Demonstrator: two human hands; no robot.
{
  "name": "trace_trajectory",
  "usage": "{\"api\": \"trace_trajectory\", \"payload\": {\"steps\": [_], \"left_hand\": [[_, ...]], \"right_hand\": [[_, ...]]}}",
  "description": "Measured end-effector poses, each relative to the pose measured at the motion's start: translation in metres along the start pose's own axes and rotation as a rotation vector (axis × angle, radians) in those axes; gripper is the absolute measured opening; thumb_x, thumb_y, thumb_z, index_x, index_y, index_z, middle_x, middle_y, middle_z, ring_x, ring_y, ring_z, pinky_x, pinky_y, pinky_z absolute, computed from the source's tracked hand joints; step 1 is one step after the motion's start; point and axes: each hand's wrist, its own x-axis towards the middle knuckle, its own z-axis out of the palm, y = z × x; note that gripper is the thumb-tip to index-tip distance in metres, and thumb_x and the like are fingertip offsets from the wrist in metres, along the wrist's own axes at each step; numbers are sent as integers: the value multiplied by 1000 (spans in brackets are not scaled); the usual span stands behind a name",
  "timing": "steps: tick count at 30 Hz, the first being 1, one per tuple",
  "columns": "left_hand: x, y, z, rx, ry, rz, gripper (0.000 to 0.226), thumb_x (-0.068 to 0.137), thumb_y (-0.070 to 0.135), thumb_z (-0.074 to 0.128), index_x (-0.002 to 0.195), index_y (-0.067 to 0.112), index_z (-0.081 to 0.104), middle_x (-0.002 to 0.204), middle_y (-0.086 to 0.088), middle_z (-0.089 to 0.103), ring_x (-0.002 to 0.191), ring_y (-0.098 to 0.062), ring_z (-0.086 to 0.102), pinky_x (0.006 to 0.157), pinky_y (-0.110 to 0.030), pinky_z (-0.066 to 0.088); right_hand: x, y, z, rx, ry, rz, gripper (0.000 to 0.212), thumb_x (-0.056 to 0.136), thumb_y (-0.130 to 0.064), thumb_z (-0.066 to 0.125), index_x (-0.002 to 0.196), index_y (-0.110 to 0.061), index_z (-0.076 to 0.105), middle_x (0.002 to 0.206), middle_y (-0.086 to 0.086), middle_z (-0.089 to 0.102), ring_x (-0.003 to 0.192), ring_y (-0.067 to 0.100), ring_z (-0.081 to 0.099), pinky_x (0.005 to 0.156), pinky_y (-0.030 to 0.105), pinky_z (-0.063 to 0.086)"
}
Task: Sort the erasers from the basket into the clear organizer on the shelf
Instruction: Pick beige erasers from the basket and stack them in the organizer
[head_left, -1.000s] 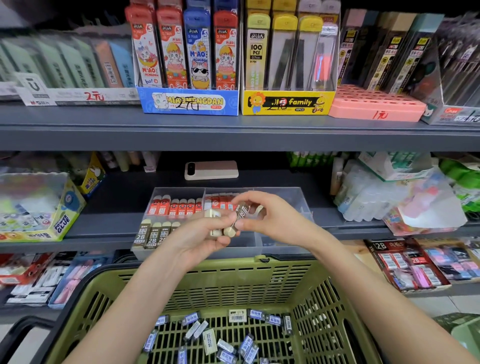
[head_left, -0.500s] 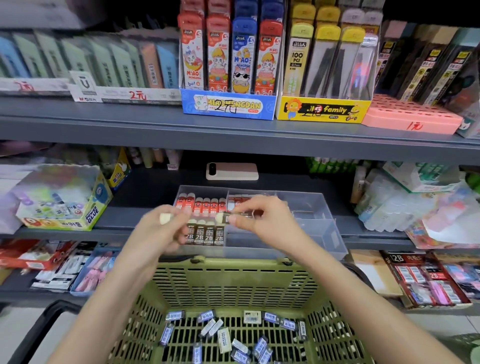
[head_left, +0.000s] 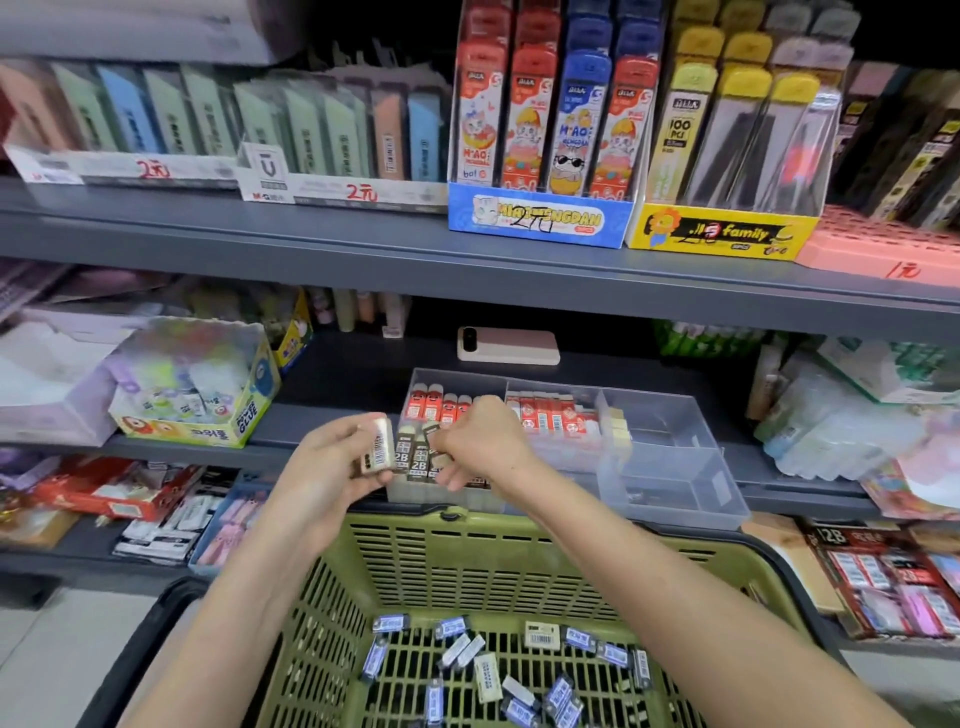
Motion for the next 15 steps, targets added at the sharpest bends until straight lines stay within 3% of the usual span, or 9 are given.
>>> {"api": "trace_trajectory", "payload": {"steps": [2,4,9,12,14,15], "left_hand": [[3,-3,-2,-16,-1,-6,19,98,5,43,97,8,62,86,-10,66,73,-18,59,56,-25,49],[5,-5,-3,-38,-5,-15,19,98,6,44,95,8,62,86,-10,66,72,-18,59,51,-22,50],[2,-6,-9,-52,-3,47,11,93,6,54,95,11,64,87,-10,68,74,-20,65,56,-26,54],[-5,-3,-9,-33,2,118,8,87,9,64,92,13,69,81,-7,71,71,-17,69,57,-26,55],[-9,0,-7,-13,-12,153,8,83,14,68,89,16,71,80,-5,72,70,-15,69,55,-24,54],[-11,2,-6,-3,-26,170,9,81,16,70,89,18,72,80,-5,72,70,-14,68,55,-23,54]], "right_hand": [[0,-3,0,-100,25,-21,21,83,-16,61,80,4,67,63,12,68,45,16,57,58,31,54],[-1,-4,1,-206,63,-57,19,78,-17,63,80,1,70,72,11,70,56,19,56,67,35,56],[-3,1,1,-185,14,-148,26,84,-23,66,69,-2,70,59,3,62,47,10,47,67,31,50],[-6,5,-1,-283,34,-239,38,87,-31,64,54,-12,60,52,0,55,49,9,46,61,26,44],[-11,6,0,-261,103,-318,37,89,-33,60,64,-7,67,61,4,63,57,12,51,63,26,45],[-15,6,-1,-132,97,-343,35,92,-33,57,73,-6,70,65,5,65,58,12,53,62,27,46]]}}
